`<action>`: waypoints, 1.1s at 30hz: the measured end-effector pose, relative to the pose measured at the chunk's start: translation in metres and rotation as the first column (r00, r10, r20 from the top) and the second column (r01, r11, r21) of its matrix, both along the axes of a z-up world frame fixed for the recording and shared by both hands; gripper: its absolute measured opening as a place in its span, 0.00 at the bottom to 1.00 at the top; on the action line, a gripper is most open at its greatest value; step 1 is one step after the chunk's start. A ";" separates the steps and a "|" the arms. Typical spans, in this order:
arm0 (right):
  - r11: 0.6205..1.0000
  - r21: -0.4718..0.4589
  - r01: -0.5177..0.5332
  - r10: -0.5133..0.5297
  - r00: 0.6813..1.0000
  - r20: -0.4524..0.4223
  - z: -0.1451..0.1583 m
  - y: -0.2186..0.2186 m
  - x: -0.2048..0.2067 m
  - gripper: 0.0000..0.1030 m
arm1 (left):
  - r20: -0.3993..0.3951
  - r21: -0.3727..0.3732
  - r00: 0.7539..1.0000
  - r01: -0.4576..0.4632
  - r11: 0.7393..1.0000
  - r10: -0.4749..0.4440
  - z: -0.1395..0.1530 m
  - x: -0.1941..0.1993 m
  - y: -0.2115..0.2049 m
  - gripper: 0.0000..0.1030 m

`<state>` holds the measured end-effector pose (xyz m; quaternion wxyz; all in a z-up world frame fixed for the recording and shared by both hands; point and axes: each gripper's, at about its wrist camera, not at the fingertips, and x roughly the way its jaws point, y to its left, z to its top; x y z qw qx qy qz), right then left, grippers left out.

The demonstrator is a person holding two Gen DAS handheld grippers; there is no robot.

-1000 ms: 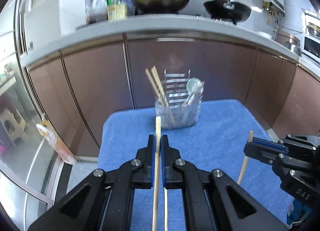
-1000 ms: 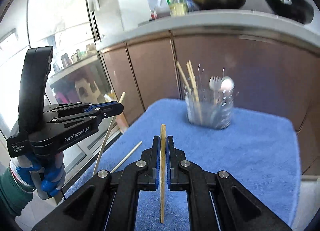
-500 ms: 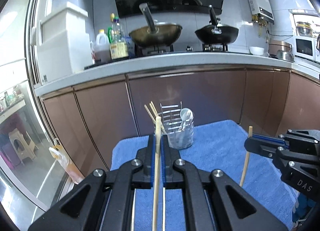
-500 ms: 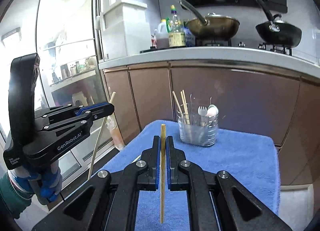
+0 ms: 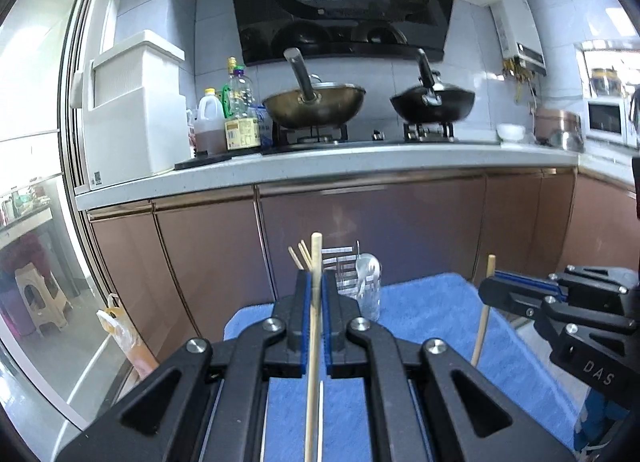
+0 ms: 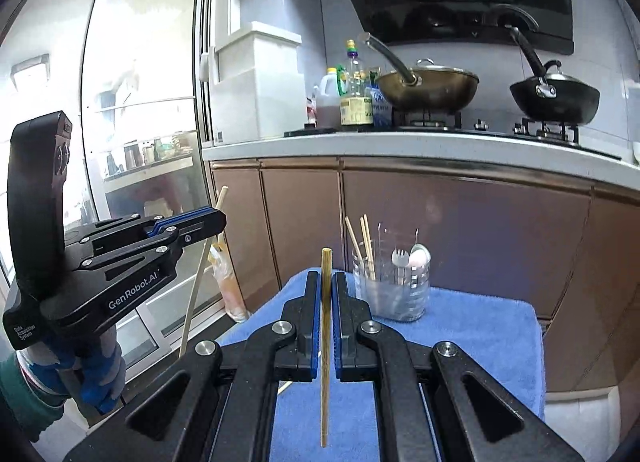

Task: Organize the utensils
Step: 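Lift both held chopsticks and carry them toward the wire holder, then lower the chopstick into the holder and open the right gripper while the left lowers its chopstick in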

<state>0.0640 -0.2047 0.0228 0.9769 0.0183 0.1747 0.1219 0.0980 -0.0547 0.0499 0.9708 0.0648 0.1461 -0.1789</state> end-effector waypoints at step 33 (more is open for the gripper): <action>0.996 0.071 0.050 -0.064 0.975 0.214 0.007 -0.049 0.263 0.05 | -0.077 -0.457 0.989 -0.149 0.877 0.128 -0.028 0.300 -0.044 0.04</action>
